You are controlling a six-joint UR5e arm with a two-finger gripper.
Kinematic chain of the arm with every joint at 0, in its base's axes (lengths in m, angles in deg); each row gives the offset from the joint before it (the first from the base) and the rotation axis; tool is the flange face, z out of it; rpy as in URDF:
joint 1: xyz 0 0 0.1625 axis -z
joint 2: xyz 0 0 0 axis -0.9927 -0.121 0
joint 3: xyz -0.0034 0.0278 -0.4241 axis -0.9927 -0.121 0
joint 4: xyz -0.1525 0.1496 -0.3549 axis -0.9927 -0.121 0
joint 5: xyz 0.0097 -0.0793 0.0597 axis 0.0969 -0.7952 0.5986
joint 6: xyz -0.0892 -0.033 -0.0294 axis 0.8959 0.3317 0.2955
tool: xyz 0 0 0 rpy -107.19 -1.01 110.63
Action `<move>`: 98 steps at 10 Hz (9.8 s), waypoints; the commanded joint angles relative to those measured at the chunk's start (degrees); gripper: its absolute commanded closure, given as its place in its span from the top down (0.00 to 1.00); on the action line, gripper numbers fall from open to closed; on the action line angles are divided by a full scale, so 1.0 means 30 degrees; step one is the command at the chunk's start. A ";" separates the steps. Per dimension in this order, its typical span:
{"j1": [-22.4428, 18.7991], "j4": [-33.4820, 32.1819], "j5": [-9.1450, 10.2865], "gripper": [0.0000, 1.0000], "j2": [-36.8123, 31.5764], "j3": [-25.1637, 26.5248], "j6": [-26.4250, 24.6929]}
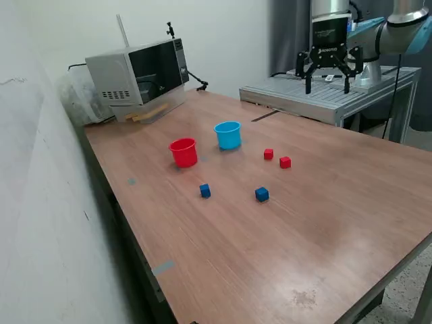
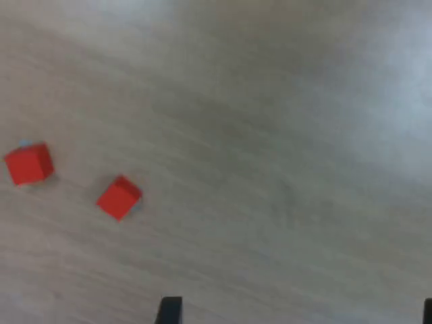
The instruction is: Place red objects in the red bin, and blue objects in the blue bin.
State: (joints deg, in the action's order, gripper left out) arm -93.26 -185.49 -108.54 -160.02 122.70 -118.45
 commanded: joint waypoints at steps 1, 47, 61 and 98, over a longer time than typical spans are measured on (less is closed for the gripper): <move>0.1030 -0.0628 0.0018 1.00 0.3036 -0.1621 0.2363; 0.7413 -0.2652 -0.1886 0.00 0.9159 -1.0587 0.2119; 0.8736 -0.2887 -0.1886 1.00 0.9103 -0.9238 0.2587; 0.5046 -0.5493 -0.0304 1.00 0.5702 0.1749 1.2461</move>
State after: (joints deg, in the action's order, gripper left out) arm -78.13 -201.24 -109.60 -144.23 127.75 -80.54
